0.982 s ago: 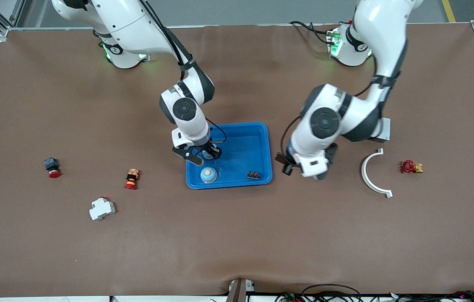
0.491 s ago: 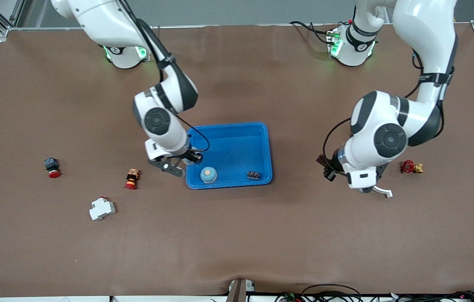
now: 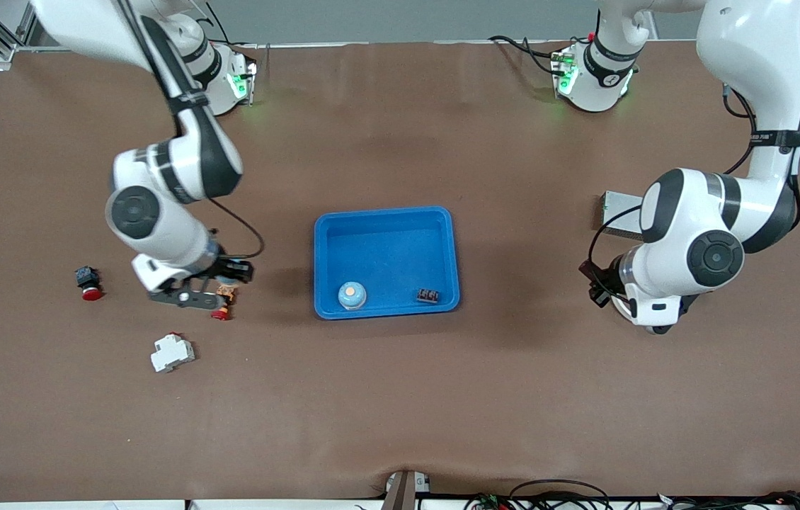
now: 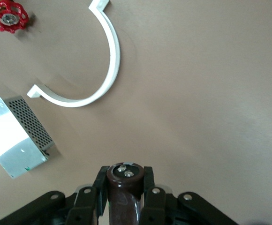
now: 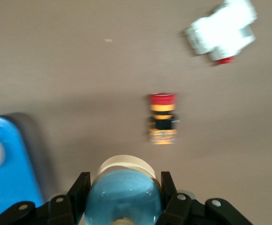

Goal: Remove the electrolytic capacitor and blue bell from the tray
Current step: 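Carry the capacitor toward the white arc while the right gripper carries the bell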

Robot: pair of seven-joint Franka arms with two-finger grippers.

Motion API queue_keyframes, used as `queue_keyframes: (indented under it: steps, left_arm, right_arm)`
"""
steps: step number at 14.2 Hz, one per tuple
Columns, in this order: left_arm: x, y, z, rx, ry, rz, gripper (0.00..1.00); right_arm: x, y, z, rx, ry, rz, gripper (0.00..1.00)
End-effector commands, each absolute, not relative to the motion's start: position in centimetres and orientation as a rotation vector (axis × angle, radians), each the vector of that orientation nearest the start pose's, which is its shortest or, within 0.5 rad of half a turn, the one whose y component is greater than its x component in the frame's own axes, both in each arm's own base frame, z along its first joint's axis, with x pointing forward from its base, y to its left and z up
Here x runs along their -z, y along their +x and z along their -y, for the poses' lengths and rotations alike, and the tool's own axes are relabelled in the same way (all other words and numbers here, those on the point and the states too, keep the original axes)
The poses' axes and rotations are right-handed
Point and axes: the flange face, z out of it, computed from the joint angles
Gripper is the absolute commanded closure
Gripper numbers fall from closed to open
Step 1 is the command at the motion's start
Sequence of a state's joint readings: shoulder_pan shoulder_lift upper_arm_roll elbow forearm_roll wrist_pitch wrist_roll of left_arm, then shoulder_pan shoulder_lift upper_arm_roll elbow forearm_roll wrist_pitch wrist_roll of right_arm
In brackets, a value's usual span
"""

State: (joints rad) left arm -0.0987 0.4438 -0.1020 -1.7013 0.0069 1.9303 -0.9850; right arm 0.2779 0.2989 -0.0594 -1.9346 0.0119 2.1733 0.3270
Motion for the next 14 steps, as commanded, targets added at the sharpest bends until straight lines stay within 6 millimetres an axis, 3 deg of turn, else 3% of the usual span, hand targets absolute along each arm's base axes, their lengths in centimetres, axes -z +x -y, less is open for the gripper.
queue_keyframes:
  steps: [1,6,8,9,13,14]
  left_arm:
    - [-32.1,62.4,11.7,-0.311,-2.809,1.119,1.00]
    - [-32.6,62.2,13.1,-0.315,-2.808,1.150,1.00]
    - [-31.9,62.2,12.4,-0.326,-2.801,1.132,1.00]
    - [-31.0,62.1,11.8,-0.341,-2.790,1.123,1.00]
    - [-29.4,62.4,6.1,-0.333,-2.773,1.003,1.00]
    - [-29.2,62.4,4.2,-0.321,-2.774,0.935,1.00]
  right_arm:
    - [-32.3,57.7,-8.4,-0.116,-3.164,-0.099,1.00]
    - [-29.6,57.4,1.2,-0.094,-3.137,0.020,1.00]
    - [-29.3,57.3,1.9,-0.093,-3.136,0.023,1.00]
    - [-29.1,57.3,2.0,-0.093,-3.137,0.023,1.00]
    - [-25.8,57.5,3.5,-0.062,-3.139,0.054,1.00]
    - [-24.8,57.4,5.2,-0.065,-3.129,0.053,1.00]
